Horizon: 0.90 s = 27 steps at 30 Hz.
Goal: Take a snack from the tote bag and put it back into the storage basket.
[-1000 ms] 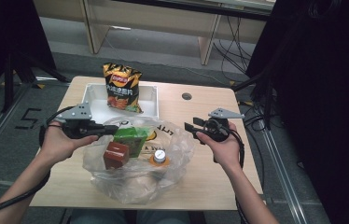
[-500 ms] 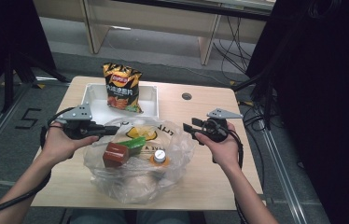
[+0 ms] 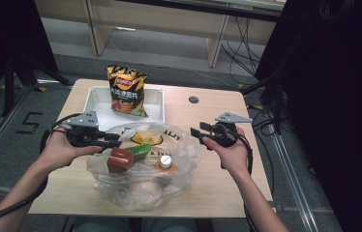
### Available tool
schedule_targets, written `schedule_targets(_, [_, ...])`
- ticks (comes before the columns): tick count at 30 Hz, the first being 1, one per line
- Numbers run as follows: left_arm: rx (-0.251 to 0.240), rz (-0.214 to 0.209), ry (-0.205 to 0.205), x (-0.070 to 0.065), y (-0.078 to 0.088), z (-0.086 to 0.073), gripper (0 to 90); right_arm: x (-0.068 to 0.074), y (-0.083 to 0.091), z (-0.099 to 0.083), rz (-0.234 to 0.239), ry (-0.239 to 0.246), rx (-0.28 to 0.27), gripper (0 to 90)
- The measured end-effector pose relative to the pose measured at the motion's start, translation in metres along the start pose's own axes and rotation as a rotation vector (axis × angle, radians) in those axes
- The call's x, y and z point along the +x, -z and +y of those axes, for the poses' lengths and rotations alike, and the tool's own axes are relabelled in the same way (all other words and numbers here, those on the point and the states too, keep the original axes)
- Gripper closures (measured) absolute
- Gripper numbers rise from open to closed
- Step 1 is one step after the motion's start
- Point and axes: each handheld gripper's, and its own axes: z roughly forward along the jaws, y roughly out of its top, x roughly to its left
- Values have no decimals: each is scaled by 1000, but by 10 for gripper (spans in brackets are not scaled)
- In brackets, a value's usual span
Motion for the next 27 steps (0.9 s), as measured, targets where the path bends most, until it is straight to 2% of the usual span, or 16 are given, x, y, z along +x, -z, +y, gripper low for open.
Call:
schedule_targets(5, [23, -13, -18, 2, 2, -5, 620, 0, -2, -1, -6, 4, -10, 501])
schedule_targets(9, [49, -14, -15, 3, 0, -8, 579, 0, -2, -1, -3, 8, -12, 498])
schedule_targets(10, [48, -24, -15, 3, -1, -9, 574, 1, -2, -1, 0, -6, 1, 498])
schedule_targets(11, [54, -30, -21, 3, -3, -11, 562, 1, -3, -1, -2, 2, 2, 496])
schedule_targets(14, [74, -33, -31, 3, -5, -13, 555, 1, -3, -2, -2, 1, 4, 495])
schedule_targets(15, [87, -31, -22, 3, -5, -13, 554, 0, -3, -2, -3, 5, 2, 495])
schedule_targets(17, [88, -34, -33, 4, -6, -14, 554, 0, -3, -2, -3, 7, 8, 495])
schedule_targets(18, [89, -35, -23, 4, -7, -15, 553, 1, -3, -2, -7, 0, 2, 495])
schedule_targets(19, [101, -32, -42, 5, -7, -15, 553, 0, -2, -2, -10, 7, 15, 494])
schedule_targets(20, [103, -31, -33, 4, -8, -16, 553, -2, -3, -1, -4, 26, 11, 494])
schedule_targets(25, [130, -22, -65, 2, -12, -17, 554, -2, -3, -2, 0, 25, 14, 491])
schedule_targets(27, [134, -27, -81, 2, -14, -17, 587, -1, -3, -2, -8, 19, 10, 491])
